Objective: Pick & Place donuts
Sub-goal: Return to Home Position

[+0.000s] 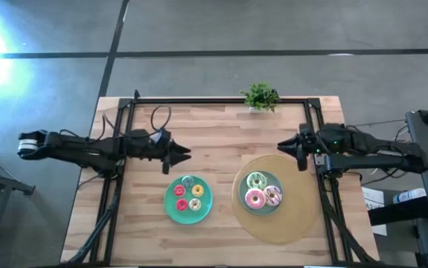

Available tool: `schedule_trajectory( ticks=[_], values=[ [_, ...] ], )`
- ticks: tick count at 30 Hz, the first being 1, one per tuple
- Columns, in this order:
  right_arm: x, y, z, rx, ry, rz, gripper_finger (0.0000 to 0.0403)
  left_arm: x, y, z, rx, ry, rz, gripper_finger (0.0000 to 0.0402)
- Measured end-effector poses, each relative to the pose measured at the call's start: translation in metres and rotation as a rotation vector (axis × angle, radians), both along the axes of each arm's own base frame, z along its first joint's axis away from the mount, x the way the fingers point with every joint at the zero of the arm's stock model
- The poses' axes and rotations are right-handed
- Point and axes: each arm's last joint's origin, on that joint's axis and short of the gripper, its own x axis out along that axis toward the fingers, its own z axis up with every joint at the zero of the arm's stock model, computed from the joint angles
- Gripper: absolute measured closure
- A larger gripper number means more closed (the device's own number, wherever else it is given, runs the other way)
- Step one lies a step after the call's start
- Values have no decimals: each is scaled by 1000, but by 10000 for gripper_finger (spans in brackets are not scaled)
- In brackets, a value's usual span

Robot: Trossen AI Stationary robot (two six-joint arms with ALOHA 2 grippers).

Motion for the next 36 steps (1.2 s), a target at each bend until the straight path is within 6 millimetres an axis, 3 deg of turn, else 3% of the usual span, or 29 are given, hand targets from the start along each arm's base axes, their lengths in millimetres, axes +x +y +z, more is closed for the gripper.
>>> schedule_trajectory(
  ticks=[8,14,27,36],
  values=[
    [9,4,-46,34,-230,89,323,-23,-4,-40,-55,-218,-63,269],
    [9,4,-71,67,-349,106,332,-39,-4,-63,-89,-241,-39,269],
    [3,4,-124,112,-118,83,324,-48,-4,-85,-180,-140,-20,269],
    [1,5,-126,111,-95,79,318,-52,-4,-86,-184,-105,-17,269]
  ],
)
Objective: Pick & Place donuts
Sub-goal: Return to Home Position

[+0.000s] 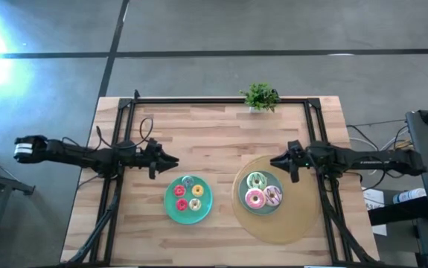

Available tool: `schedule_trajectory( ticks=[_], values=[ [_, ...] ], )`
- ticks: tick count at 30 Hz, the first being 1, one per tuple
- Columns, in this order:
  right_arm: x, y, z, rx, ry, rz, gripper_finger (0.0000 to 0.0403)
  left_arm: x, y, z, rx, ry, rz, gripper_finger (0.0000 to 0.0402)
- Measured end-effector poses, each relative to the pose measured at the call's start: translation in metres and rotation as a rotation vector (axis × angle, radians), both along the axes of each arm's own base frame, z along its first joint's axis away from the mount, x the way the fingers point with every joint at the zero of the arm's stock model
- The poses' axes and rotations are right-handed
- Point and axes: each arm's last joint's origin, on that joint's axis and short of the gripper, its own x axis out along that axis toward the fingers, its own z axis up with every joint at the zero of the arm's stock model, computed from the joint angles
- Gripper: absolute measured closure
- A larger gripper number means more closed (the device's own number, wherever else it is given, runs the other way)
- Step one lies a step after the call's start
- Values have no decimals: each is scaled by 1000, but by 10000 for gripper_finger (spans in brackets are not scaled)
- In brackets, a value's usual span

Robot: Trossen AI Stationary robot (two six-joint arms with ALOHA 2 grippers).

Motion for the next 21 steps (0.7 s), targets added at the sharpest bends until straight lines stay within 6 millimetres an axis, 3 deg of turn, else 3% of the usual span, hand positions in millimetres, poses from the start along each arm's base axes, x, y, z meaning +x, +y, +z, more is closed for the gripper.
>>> schedule_trajectory(
  ticks=[21],
  values=[
    [-16,4,30,-29,-346,28,328,-19,-1,29,21,-242,0,269]
  ],
)
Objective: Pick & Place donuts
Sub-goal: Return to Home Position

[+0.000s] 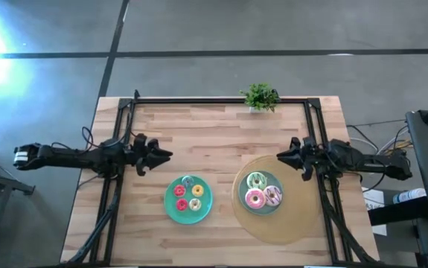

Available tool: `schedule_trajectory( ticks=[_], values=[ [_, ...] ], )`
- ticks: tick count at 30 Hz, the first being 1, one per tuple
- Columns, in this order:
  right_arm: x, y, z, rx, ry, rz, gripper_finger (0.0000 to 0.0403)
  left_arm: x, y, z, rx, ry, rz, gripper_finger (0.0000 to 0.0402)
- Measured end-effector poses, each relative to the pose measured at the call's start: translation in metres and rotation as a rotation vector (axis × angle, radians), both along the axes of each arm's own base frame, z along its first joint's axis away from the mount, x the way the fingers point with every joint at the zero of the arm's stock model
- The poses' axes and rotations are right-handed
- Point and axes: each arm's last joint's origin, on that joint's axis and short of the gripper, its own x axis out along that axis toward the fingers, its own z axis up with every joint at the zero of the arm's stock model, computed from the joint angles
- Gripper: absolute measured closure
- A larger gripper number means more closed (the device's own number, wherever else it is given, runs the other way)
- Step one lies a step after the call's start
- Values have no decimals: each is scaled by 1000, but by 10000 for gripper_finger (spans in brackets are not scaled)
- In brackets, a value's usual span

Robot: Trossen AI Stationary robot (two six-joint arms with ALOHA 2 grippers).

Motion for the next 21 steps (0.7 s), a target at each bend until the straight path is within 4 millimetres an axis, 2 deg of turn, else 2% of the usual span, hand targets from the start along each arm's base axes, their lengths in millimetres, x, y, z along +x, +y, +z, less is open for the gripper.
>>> schedule_trajectory(
  ticks=[8,21],
  values=[
    [1,1,-1,1,9,16,321,-12,-1,12,10,-115,0,269],
    [1,1,-1,2,10,5,334,-43,-4,33,34,-390,0,269]
  ],
)
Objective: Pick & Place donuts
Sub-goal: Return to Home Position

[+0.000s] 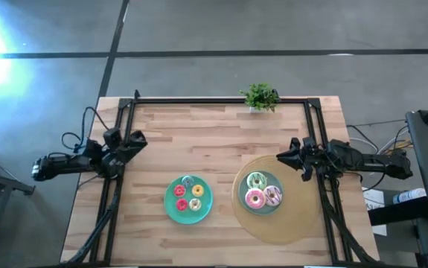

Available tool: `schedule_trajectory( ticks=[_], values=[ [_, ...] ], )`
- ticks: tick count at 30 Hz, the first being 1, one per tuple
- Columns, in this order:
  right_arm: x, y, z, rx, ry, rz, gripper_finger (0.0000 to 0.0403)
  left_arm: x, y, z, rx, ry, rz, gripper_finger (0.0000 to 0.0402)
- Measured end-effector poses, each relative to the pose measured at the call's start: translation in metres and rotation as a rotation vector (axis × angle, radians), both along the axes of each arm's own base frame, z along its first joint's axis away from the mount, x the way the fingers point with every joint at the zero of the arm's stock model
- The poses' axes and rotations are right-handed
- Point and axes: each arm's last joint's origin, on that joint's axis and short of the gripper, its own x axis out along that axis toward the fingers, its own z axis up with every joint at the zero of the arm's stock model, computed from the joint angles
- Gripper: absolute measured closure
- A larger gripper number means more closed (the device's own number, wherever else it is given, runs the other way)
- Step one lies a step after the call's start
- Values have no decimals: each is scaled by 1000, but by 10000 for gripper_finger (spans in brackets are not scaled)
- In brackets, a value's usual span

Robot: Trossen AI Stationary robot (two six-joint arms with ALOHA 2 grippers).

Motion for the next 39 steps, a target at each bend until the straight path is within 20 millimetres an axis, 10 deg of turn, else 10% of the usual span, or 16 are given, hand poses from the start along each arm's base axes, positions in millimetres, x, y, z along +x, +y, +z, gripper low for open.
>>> schedule_trajectory(
  ticks=[24,33,39],
  values=[
    [0,0,0,0,0,0,334,1,-4,-3,-219,50,-209,269],
    [0,0,0,0,0,0,326,11,-12,-44,677,316,-185,269],
    [0,0,0,0,0,-1,319,13,-7,-46,734,382,31,269]
  ],
)
